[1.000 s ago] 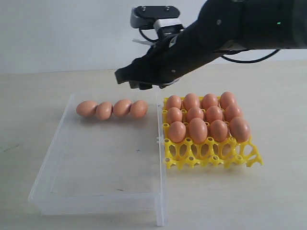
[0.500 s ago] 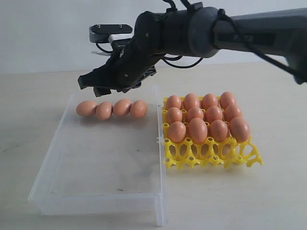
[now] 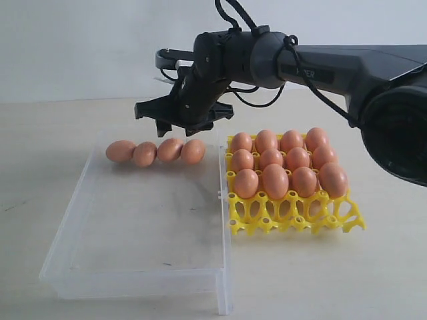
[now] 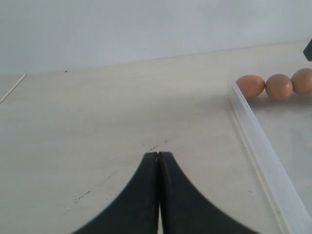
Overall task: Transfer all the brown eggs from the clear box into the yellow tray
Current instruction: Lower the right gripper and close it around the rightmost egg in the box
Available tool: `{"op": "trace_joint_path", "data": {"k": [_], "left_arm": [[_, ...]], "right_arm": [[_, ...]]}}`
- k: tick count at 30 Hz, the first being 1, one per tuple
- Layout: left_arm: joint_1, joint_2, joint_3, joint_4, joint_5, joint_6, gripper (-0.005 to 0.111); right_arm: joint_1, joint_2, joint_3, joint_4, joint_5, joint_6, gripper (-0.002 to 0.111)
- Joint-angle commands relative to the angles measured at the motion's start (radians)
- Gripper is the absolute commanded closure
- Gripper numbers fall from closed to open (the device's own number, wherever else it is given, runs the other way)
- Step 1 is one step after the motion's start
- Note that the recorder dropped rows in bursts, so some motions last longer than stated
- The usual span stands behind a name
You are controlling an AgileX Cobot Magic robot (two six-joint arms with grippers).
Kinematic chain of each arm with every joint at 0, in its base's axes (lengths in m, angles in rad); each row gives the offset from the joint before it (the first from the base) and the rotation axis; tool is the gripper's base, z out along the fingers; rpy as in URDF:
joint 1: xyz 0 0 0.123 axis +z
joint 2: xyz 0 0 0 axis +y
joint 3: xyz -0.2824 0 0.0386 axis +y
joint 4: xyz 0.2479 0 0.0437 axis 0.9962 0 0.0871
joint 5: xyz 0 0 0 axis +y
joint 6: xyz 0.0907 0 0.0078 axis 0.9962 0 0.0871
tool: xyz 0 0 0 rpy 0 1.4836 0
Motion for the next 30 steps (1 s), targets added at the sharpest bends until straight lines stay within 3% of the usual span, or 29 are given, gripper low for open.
{"op": "trace_joint_path", "data": {"k": [1,30], "left_arm": [[0.001,-0.006,-0.004,-0.003,-0.012,-0.004,0.107],[0.001,-0.006,-0.004,-0.003,-0.012,-0.004,0.107]], "right_arm": [[-0.016,0.0,-0.009,-0.035,0.01,0.003,0.053],[-0.04,0.083,-0.009,-0.013,0.052,0.036,0.054]]}}
